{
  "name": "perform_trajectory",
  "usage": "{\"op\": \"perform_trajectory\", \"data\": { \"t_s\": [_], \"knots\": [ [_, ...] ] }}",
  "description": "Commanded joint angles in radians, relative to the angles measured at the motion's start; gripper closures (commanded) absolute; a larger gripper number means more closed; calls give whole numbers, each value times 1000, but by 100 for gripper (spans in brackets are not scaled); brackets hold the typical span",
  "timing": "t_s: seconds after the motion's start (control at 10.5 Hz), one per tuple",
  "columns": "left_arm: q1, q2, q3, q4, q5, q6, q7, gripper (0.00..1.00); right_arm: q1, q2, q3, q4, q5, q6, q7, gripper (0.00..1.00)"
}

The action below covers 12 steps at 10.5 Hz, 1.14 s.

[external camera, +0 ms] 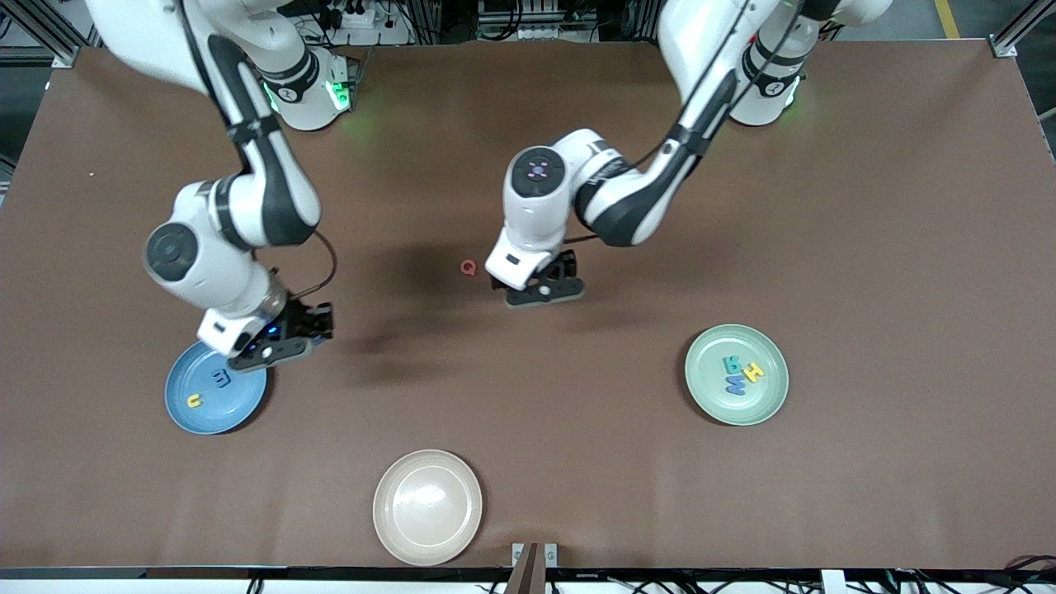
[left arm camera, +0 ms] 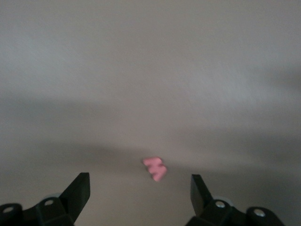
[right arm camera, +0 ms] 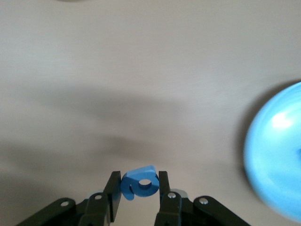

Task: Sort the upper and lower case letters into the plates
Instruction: 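Drop the blue a on the blue plate while the left gripper reaches Q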

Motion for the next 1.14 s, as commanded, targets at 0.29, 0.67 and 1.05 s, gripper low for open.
{"op": "perform_trajectory", "data": {
  "t_s": [0.29, 0.67, 1.05],
  "knots": [
    [-227, 203, 147, 233, -88, -44, -88, 14, -203, 208, -2, 222, -62, -11, -188, 96],
    [-302, 268, 201, 293, -208, -44, -86, 24, -221, 210, 6, 218, -50, -82, -199, 0],
    [-302, 309, 201, 305, -231, -38, -77, 25, -215, 210, 13, 219, -31, -90, -197, 0]
  ]
}}
